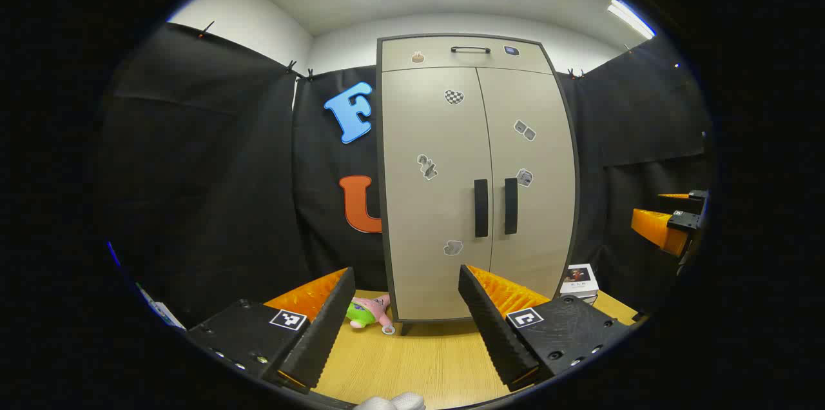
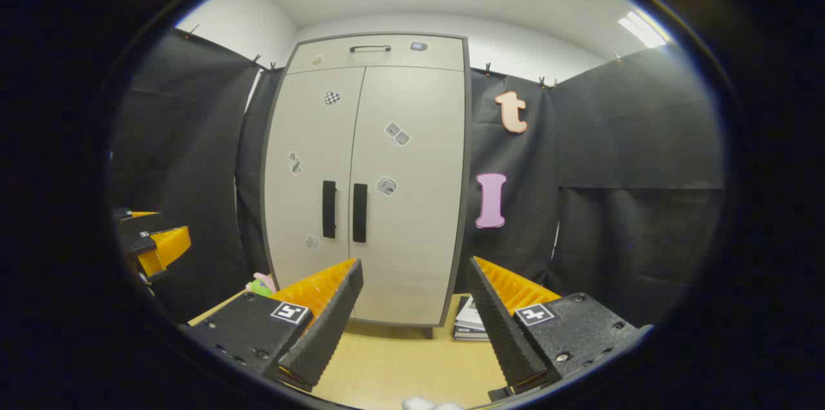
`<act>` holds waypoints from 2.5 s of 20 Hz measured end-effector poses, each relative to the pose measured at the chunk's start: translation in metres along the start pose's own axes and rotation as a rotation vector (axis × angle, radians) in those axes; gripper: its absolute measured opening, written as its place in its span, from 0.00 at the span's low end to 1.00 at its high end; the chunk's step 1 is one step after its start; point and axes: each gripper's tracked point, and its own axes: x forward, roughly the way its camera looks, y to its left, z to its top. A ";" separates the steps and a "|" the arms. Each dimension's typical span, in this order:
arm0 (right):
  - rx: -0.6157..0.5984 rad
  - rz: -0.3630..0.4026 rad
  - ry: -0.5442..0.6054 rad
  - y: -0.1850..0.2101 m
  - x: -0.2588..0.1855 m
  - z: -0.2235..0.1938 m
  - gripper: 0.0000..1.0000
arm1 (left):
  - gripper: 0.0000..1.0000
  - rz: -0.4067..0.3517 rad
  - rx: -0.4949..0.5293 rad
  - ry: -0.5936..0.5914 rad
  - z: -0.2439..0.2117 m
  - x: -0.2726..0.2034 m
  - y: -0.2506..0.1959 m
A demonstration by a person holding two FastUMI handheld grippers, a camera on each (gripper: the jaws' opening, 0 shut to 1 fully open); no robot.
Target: Open the right door of the double-door shoe cabinet with the right hand, and open the left door with the left hand.
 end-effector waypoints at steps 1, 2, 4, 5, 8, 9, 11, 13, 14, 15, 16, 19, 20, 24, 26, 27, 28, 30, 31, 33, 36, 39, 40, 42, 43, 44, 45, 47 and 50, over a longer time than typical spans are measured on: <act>-0.001 -0.001 0.001 0.000 -0.001 0.000 1.00 | 0.96 -0.001 0.000 -0.001 0.000 0.000 0.000; -0.002 -0.001 0.004 0.000 -0.001 0.000 1.00 | 0.96 0.000 0.001 -0.001 -0.001 -0.001 0.000; -0.003 -0.004 0.004 0.000 -0.002 0.001 1.00 | 0.96 -0.001 0.003 -0.001 0.000 -0.002 0.000; -0.003 -0.004 0.003 0.000 -0.002 0.001 1.00 | 0.96 -0.003 0.003 -0.001 0.000 -0.001 0.001; -0.007 -0.005 0.003 0.000 -0.002 0.001 1.00 | 0.96 -0.002 0.000 0.003 -0.002 -0.003 0.003; -0.008 -0.004 0.002 0.000 -0.002 0.001 1.00 | 0.97 -0.002 0.003 0.001 -0.001 -0.003 0.004; -0.013 -0.002 0.008 0.000 -0.002 0.000 1.00 | 0.96 -0.003 0.008 0.001 -0.001 -0.003 0.005; -0.013 0.000 0.011 0.001 -0.002 0.000 1.00 | 0.96 -0.005 0.008 0.004 -0.002 -0.003 0.005; -0.015 0.001 0.010 0.001 -0.002 0.000 1.00 | 0.96 -0.006 0.008 0.004 -0.002 -0.004 0.005; -0.016 0.002 0.012 0.001 -0.002 -0.001 1.00 | 0.96 -0.007 0.009 0.005 -0.003 -0.003 0.005; -0.018 0.003 0.013 0.001 -0.002 -0.001 1.00 | 0.96 -0.007 0.010 0.006 -0.003 -0.002 0.006; -0.022 0.002 0.011 0.002 -0.001 -0.002 1.00 | 0.96 -0.007 0.010 0.002 -0.001 -0.002 0.007; -0.023 0.004 0.009 0.003 0.001 -0.002 1.00 | 0.96 -0.007 0.009 0.003 -0.002 -0.002 0.008; -0.028 0.019 -0.006 0.024 0.030 0.002 1.00 | 0.96 0.006 0.002 0.012 -0.007 -0.006 0.014; -0.022 0.033 -0.020 0.038 0.058 0.006 1.00 | 0.96 0.020 0.012 0.013 -0.008 -0.010 0.018; -0.021 0.041 -0.026 0.045 0.074 0.007 1.00 | 0.96 0.029 0.019 0.016 -0.009 -0.011 0.022; -0.023 0.042 -0.027 0.051 0.088 0.009 1.00 | 0.96 0.032 0.023 0.019 -0.010 -0.012 0.024; -0.018 0.044 -0.033 0.065 0.120 0.010 1.00 | 0.96 0.045 0.020 0.013 -0.010 -0.013 0.027; -0.017 0.040 -0.031 0.071 0.137 0.011 1.00 | 0.96 0.046 0.018 0.016 -0.011 -0.013 0.027; -0.011 0.043 -0.018 0.084 0.173 0.009 1.00 | 0.96 0.054 0.015 0.020 -0.012 -0.015 0.028; -0.009 0.034 0.000 0.098 0.222 0.009 1.00 | 0.96 0.065 0.016 0.028 -0.014 -0.017 0.026; -0.007 0.032 0.020 0.112 0.262 0.005 0.94 | 0.97 0.079 0.006 0.046 -0.015 -0.020 0.026; -0.009 0.038 0.030 0.116 0.272 0.004 0.92 | 0.96 0.085 -0.004 0.043 -0.013 -0.020 0.026; -0.008 0.038 0.033 0.120 0.285 0.006 0.89 | 0.96 0.090 -0.019 0.044 -0.010 -0.020 0.027; -0.012 0.023 0.034 0.117 0.291 0.006 0.82 | 0.96 0.091 -0.024 0.048 -0.011 -0.019 0.027; -0.005 0.020 0.044 0.117 0.295 0.006 0.78 | 0.96 0.091 -0.027 0.051 -0.012 -0.020 0.027; 0.009 0.024 0.052 0.119 0.299 0.005 0.72 | 0.96 0.089 -0.028 0.050 -0.012 -0.020 0.027; 0.014 0.019 0.087 0.120 0.305 -0.004 0.60 | 0.97 0.094 -0.024 0.048 -0.011 -0.020 0.030; 0.012 0.017 0.102 0.125 0.309 -0.008 0.46 | 1.00 0.101 -0.027 0.048 -0.010 -0.018 0.034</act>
